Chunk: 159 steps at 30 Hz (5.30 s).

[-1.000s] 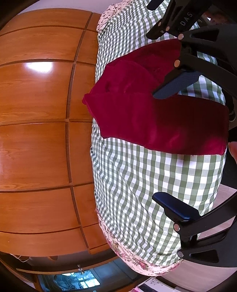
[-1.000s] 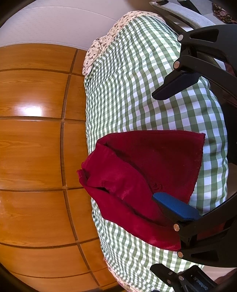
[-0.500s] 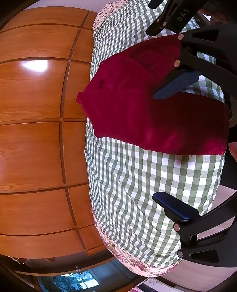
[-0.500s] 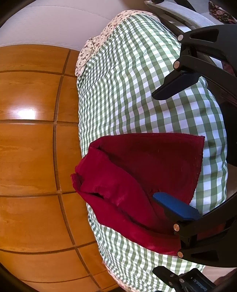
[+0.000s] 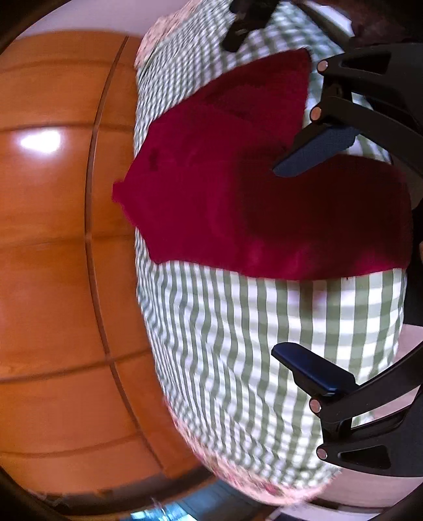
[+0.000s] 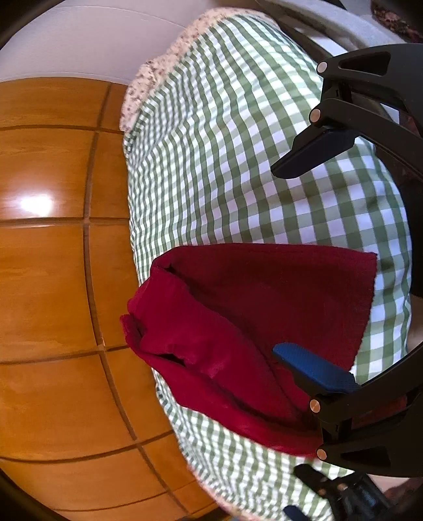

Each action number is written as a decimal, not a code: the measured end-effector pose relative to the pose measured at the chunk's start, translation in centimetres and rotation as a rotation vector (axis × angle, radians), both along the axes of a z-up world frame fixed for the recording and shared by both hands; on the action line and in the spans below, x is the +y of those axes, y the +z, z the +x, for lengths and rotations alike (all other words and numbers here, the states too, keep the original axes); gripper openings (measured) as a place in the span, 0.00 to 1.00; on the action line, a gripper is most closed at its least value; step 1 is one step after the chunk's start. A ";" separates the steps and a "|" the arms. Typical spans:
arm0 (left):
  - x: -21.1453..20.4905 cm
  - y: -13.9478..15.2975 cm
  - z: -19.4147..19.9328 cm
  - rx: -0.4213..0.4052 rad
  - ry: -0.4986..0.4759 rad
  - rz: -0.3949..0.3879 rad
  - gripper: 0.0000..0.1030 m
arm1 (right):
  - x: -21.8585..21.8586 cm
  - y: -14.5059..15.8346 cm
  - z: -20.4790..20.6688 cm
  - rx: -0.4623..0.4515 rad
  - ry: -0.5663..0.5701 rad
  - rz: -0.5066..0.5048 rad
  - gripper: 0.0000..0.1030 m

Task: Fold small clothes
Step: 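Grasp the dark red sweater with the left gripper while the right gripper grasps it too, then lift the sweater with both grippers, shake it out and lay it flat, then grasp the sleeve nearest the left gripper and pull it straight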

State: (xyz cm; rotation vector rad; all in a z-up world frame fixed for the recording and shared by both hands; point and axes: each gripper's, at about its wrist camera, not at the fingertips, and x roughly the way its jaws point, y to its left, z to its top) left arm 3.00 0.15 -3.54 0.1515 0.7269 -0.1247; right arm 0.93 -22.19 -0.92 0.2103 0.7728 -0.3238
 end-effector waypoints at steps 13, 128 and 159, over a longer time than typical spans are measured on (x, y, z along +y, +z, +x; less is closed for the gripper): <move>-1.7 -3.8 1.1 0.196 -0.217 -0.043 0.17 | -1.6 -3.2 7.1 0.082 0.187 0.419 0.54; 25.4 -3.0 27.0 0.247 0.667 0.054 0.32 | 4.3 -7.1 10.5 0.099 0.553 0.116 0.85; 45.8 0.0 20.6 0.394 0.806 -0.446 0.70 | 5.5 -7.7 10.6 0.105 0.552 0.024 0.93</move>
